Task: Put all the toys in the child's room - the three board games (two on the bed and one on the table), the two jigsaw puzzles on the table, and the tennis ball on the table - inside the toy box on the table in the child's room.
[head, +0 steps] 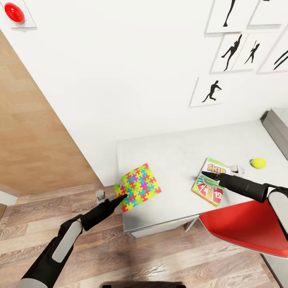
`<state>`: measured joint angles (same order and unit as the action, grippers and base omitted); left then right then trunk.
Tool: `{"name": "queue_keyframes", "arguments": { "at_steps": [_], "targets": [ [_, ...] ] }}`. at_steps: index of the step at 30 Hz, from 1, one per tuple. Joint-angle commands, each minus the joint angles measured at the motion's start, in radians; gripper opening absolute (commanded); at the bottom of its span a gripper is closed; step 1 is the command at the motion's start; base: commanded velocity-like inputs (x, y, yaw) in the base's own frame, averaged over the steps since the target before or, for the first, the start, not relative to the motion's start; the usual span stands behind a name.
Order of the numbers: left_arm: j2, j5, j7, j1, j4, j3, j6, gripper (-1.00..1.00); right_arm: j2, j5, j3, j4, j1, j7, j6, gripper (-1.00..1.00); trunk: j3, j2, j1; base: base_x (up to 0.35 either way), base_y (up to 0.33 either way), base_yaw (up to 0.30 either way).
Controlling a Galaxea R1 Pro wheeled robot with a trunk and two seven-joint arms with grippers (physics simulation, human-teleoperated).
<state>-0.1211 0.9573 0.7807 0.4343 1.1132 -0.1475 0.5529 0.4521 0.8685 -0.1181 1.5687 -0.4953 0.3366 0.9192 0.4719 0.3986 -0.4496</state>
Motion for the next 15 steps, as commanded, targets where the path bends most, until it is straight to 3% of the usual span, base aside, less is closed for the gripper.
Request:
{"name": "queue_keyframes", "arguments": {
  "at_steps": [1,15],
  "targets": [
    [-0.001,0.008,-0.002,0.001,0.006,-0.002,0.007,-1.0,0.0,-0.006,-0.001,-0.005,-0.001,0.007,0.005,1.0,0.001,0.002,-0.001,0.0,0.0,0.0],
    [-0.001,0.008,-0.002,0.001,0.007,-0.002,0.007,-1.0,0.0,-0.006,-0.001,-0.005,-0.001,0.007,0.005,1.0,0.001,0.002,-0.001,0.0,0.0,0.0]
  ]
}}
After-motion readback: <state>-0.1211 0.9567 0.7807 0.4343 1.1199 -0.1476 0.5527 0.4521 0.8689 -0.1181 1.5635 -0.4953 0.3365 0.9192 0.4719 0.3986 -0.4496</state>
